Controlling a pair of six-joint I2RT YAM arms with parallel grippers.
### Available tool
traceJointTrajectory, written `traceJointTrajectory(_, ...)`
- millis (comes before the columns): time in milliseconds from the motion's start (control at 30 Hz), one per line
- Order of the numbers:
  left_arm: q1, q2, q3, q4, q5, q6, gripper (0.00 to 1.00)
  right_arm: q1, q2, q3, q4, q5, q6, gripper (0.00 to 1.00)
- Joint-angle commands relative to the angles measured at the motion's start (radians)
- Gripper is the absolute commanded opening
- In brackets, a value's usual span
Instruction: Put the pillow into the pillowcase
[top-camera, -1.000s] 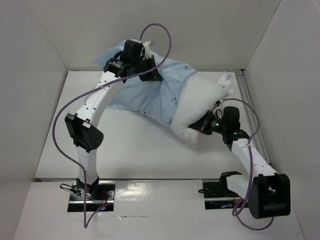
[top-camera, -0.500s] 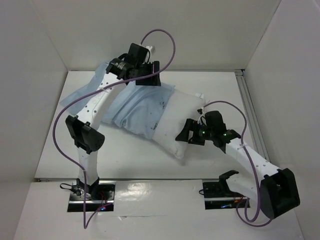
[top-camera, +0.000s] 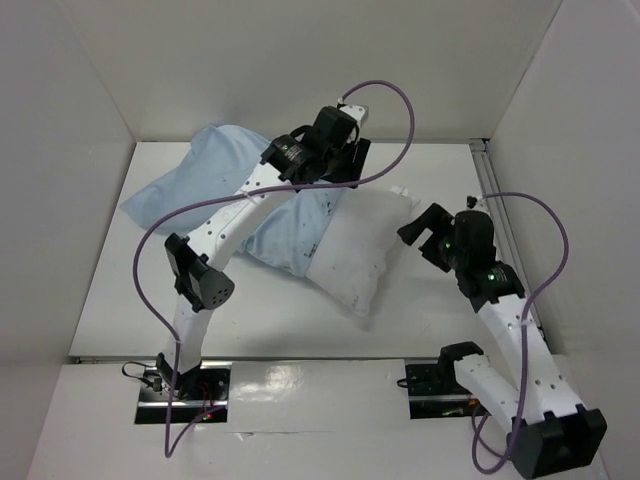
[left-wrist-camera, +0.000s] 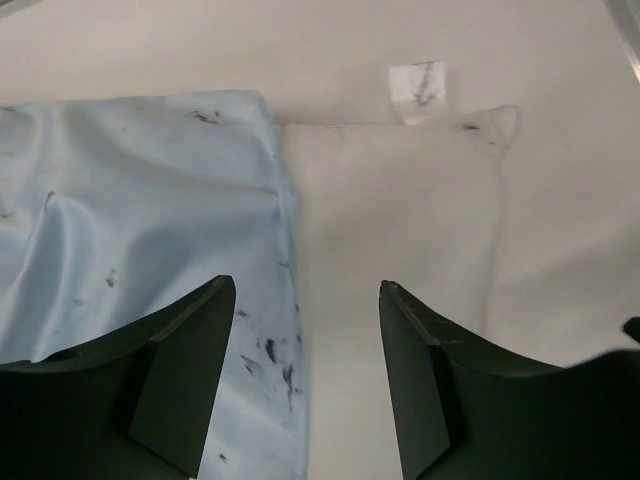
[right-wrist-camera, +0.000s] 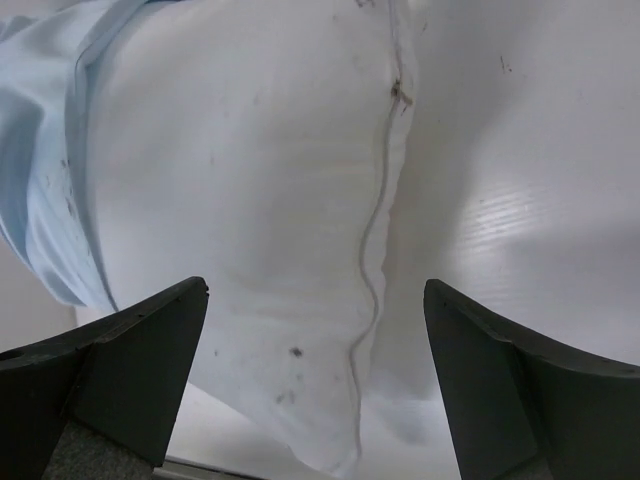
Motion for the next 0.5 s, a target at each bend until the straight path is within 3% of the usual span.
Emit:
traceJointTrajectory(0,0.002,0.067,0.036,0.085,-0.127,0.070,0.72,-0.089,0.115,0.039,0.139,-0.147,0.065,0.96)
traceJointTrajectory(167,-0.007,0.130,0.056,0.151,-0.187,0.116,0.72,-0.242,0.224,-0.030,0.322,-0.339,0.088,0.96)
traceJointTrajectory(467,-0.007,0.196,0.068,0.164,-0.213,0.153,0.71,-0.275,0.358,-0.085,0.489,-0.470,0.120,0.96)
